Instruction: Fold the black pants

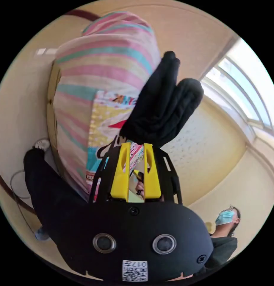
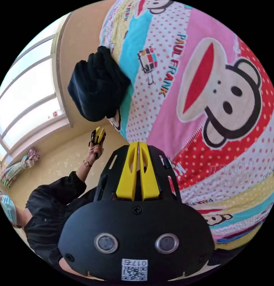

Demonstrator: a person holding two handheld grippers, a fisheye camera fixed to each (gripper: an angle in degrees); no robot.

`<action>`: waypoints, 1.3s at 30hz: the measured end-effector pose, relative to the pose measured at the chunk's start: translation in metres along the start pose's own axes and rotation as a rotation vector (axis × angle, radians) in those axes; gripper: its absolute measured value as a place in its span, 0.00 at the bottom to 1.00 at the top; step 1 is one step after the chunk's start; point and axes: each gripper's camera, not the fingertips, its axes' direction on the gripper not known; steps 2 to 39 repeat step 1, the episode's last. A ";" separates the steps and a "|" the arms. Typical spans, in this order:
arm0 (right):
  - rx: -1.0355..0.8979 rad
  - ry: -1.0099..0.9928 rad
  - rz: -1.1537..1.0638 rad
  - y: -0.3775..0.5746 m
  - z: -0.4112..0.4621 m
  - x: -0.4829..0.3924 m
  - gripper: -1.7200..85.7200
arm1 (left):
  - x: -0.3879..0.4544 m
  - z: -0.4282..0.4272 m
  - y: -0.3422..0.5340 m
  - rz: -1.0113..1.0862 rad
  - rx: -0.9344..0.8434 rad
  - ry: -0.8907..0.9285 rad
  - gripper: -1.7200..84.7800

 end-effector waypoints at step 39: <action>-0.063 0.077 0.076 0.041 -0.001 0.026 0.04 | -0.044 -0.019 0.014 -0.140 0.002 -0.009 0.03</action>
